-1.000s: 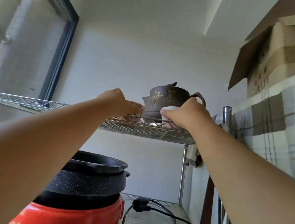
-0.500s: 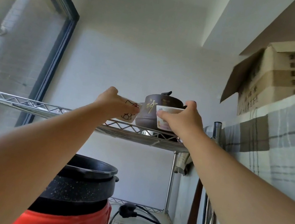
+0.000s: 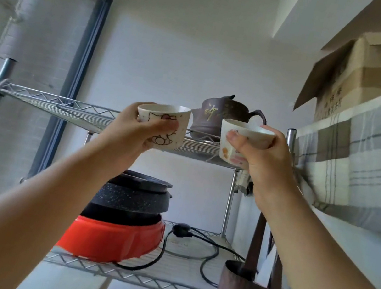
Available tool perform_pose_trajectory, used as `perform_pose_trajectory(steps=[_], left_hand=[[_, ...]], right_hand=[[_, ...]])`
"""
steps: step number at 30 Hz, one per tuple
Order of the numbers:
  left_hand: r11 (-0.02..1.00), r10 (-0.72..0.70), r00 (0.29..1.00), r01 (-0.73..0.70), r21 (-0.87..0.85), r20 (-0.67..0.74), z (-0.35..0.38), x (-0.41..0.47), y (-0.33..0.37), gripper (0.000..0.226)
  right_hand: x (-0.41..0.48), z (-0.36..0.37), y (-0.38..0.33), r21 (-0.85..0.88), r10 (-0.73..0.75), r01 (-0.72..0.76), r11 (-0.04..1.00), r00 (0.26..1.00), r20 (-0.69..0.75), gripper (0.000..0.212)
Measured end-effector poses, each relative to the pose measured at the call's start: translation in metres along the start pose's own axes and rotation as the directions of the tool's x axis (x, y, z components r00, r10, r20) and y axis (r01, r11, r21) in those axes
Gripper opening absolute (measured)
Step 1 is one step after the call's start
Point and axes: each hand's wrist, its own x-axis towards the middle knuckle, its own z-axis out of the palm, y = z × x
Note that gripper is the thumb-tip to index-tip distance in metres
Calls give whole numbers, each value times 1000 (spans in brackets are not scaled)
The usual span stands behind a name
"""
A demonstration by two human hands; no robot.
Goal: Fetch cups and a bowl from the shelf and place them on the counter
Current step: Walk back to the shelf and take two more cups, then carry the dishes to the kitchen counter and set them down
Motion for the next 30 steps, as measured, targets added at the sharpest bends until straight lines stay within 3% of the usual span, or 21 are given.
perform_pose_trajectory(steps=[2, 6, 13, 18, 23, 30], left_hand=[[998, -47, 998, 49, -44, 32, 0, -27, -10, 54], [984, -155, 983, 163, -76, 103, -1, -81, -30, 48], [943, -315, 931, 329, -49, 185, -3, -175, -75, 87], [878, -451, 856, 476, -44, 253, -4, -238, -115, 76], [780, -597, 755, 625, -24, 272, -6, -311, -148, 68], [642, -725, 590, 766, 37, 355, 14, -403, -188, 60]], right_hand=[[-27, -6, 6, -13, 29, -29, 999, 999, 28, 79], [-87, -20, 24, -1, 96, -97, 995, 990, 99, 74], [-195, -56, 63, 11, 163, -164, 986, 986, 41, 57], [-266, -84, 83, -38, 289, -289, 956, 957, -7, 72], [-343, -103, 92, -85, 385, -388, 918, 921, -53, 66], [-447, -139, 88, -152, 576, -596, 789, 802, -158, 78]])
